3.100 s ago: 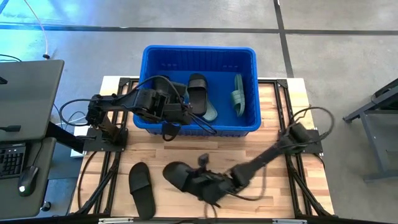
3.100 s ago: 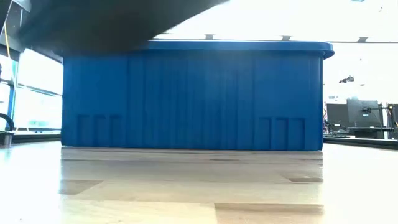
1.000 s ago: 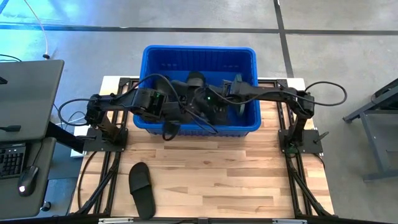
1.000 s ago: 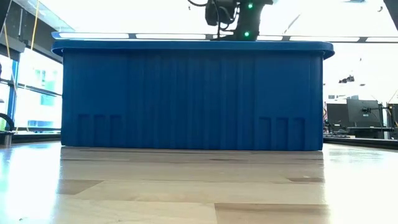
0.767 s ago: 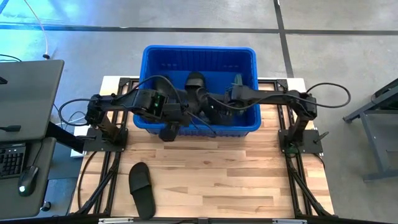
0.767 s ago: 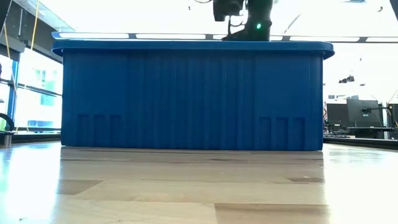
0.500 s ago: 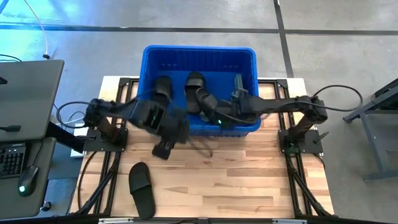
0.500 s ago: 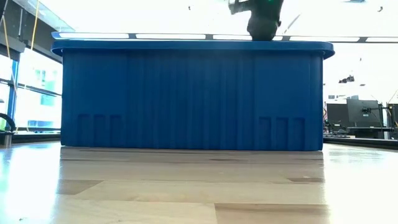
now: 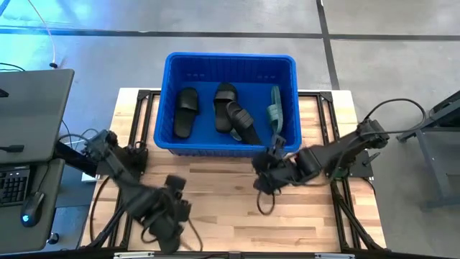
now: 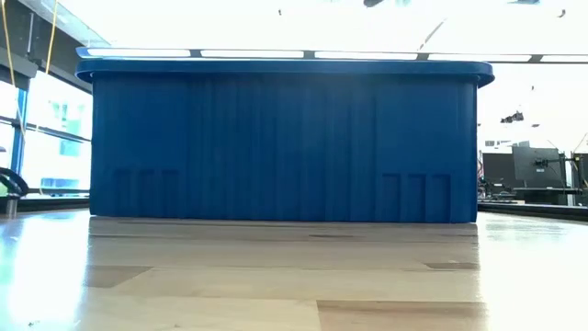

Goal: Pick and place slides into bin
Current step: Put the black slide into the blue bin

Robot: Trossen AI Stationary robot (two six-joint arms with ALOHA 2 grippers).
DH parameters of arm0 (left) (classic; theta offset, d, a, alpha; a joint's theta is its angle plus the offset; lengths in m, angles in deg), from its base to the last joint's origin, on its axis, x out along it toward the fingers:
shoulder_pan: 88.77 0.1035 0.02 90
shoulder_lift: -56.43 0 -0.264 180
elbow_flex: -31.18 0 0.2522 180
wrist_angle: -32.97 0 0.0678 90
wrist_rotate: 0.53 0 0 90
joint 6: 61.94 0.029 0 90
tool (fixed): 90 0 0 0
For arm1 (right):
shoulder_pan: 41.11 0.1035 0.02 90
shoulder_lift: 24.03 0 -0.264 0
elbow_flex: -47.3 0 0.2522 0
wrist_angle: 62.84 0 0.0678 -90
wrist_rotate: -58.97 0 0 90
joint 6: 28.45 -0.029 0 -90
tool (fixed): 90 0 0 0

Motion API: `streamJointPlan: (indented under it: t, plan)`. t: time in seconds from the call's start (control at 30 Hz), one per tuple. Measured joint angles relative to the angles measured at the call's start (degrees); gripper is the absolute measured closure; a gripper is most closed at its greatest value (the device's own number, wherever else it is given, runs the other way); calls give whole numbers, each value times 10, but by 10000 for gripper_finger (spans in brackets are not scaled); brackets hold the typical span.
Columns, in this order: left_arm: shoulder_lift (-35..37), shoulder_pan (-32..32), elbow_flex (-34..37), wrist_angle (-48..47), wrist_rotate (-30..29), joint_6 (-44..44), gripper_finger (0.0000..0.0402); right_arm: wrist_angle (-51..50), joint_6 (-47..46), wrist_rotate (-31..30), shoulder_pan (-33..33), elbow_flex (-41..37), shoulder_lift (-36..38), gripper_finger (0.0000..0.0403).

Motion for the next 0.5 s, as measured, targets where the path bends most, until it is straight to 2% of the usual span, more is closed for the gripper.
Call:
streamJointPlan:
  t: [0.17,0.27,0.4,0.5]
  plan:
    - [0,-62,94,70,23,-131,259,25,-29,-55,59,0,0,272]
    - [0,-68,140,116,60,-140,259,24,-44,-87,82,0,0,272]
    - [0,-64,186,143,80,-152,259,23,-85,-125,101,0,-5,274]
    - [-3,-65,208,160,102,-168,259,20,-85,-130,110,0,-19,273]
